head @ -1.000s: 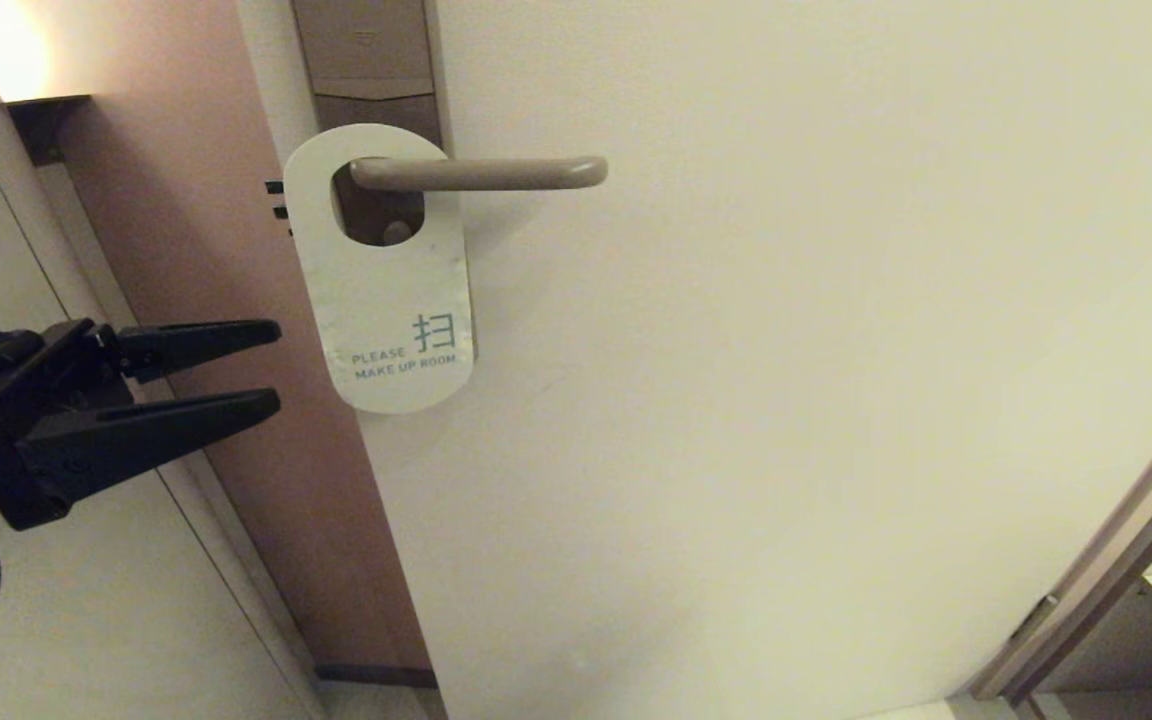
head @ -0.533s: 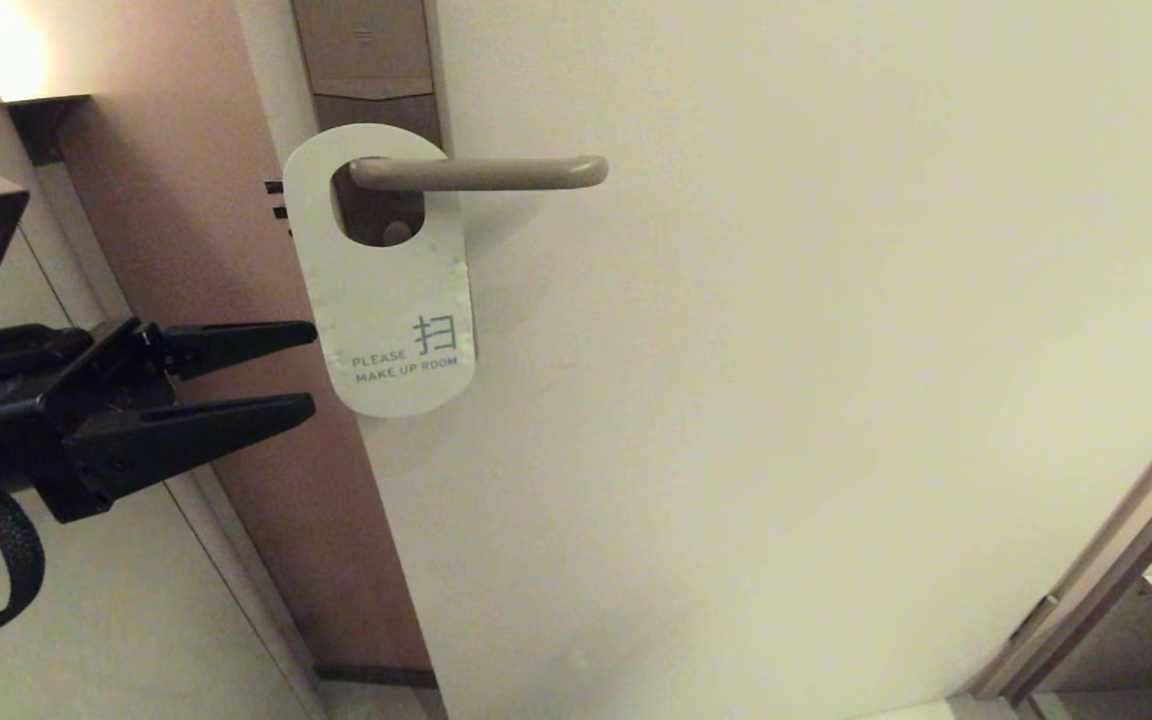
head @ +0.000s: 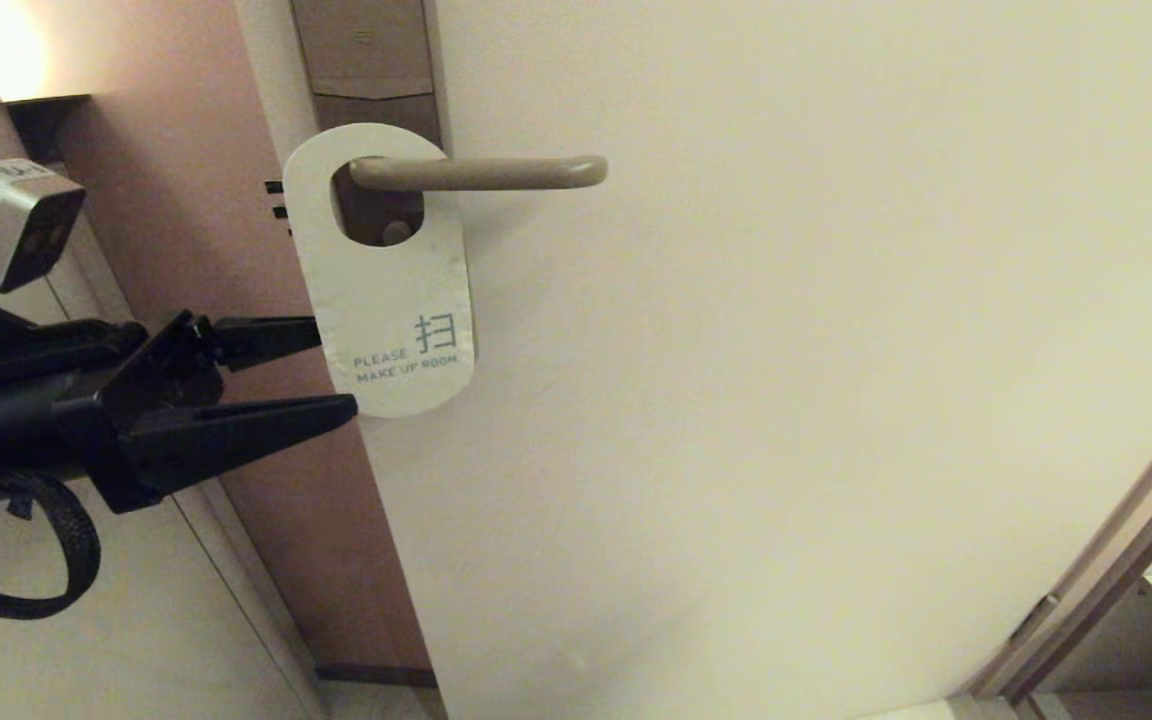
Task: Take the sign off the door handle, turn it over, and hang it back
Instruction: Take down the sign
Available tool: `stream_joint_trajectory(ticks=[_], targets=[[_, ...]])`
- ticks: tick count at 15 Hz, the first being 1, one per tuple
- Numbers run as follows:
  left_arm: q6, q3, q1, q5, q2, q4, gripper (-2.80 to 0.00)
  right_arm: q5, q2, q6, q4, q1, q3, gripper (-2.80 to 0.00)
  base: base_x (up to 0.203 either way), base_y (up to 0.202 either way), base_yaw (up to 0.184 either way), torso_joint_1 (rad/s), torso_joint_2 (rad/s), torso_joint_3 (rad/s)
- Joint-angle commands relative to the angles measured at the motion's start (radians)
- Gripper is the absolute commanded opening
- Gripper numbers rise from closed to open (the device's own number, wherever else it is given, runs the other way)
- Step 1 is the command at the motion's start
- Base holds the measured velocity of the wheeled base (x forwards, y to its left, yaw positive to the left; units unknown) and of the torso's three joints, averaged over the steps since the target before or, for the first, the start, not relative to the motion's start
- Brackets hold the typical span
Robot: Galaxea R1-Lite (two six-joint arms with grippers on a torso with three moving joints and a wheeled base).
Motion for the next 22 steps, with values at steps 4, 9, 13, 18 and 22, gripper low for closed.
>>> stream_joint_trajectory(ticks=[4, 9, 13, 18, 22], targets=[[-0.001, -0.048, -0.045, -0.002, 0.040, -0.004, 0.00, 0.000, 0.001, 0.000, 0.000, 0.000, 0.000, -2.80, 0.000, 0.000, 0.000, 0.000, 0.00, 0.000], [0.009, -0.065, -0.041, 0.012, 0.076, -0.007, 0.00, 0.000, 0.001, 0.000, 0.000, 0.000, 0.000, -2.80, 0.000, 0.000, 0.000, 0.000, 0.00, 0.000], [0.009, -0.076, -0.041, 0.068, 0.096, -0.007, 0.00, 0.000, 0.001, 0.000, 0.000, 0.000, 0.000, -2.80, 0.000, 0.000, 0.000, 0.000, 0.00, 0.000], [0.008, -0.097, -0.042, 0.076, 0.110, -0.007, 0.00, 0.000, 0.001, 0.000, 0.000, 0.000, 0.000, -2.80, 0.000, 0.000, 0.000, 0.000, 0.00, 0.000], [0.007, -0.100, -0.047, 0.083, 0.117, -0.007, 0.00, 0.000, 0.001, 0.000, 0.000, 0.000, 0.000, -2.80, 0.000, 0.000, 0.000, 0.000, 0.00, 0.000]])
